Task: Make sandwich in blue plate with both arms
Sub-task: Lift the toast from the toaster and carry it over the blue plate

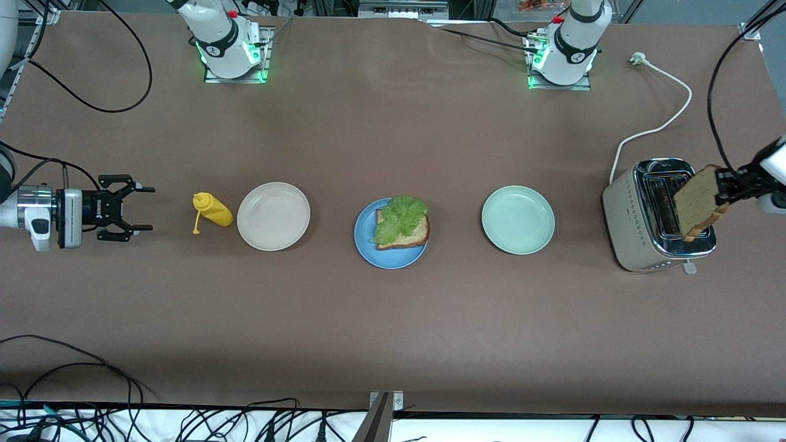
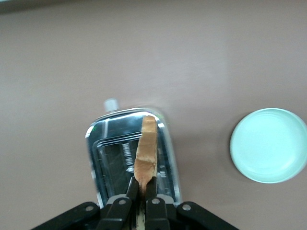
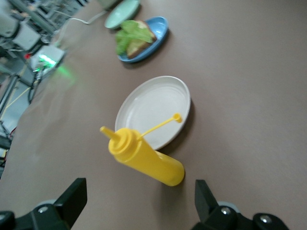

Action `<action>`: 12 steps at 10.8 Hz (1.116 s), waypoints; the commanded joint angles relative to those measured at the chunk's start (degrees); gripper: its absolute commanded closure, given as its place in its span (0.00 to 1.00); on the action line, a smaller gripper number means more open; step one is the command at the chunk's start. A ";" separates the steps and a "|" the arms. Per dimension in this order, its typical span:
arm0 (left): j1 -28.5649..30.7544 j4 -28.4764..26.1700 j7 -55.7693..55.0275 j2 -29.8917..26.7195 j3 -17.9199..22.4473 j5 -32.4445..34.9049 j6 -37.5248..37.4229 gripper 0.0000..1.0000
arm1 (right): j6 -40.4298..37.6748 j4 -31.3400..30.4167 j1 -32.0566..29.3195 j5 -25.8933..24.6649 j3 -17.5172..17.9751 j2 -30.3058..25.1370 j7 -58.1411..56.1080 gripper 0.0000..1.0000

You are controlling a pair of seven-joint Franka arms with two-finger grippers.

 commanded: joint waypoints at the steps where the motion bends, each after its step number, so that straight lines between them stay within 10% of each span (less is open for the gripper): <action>1: 0.13 -0.34 -9.27 0.13 -11.29 -0.26 -1.18 1.00 | 6.40 0.52 4.85 -7.14 -0.26 -3.81 19.11 0.00; 7: -0.13 3.85 -34.68 11.97 -36.09 -1.05 -0.30 1.00 | 11.61 2.64 14.79 -29.90 0.79 -10.83 63.49 0.00; 12: -1.80 10.12 -51.82 25.52 -47.62 -1.32 10.30 1.00 | 5.74 1.67 18.06 -37.14 4.47 -18.13 94.88 0.00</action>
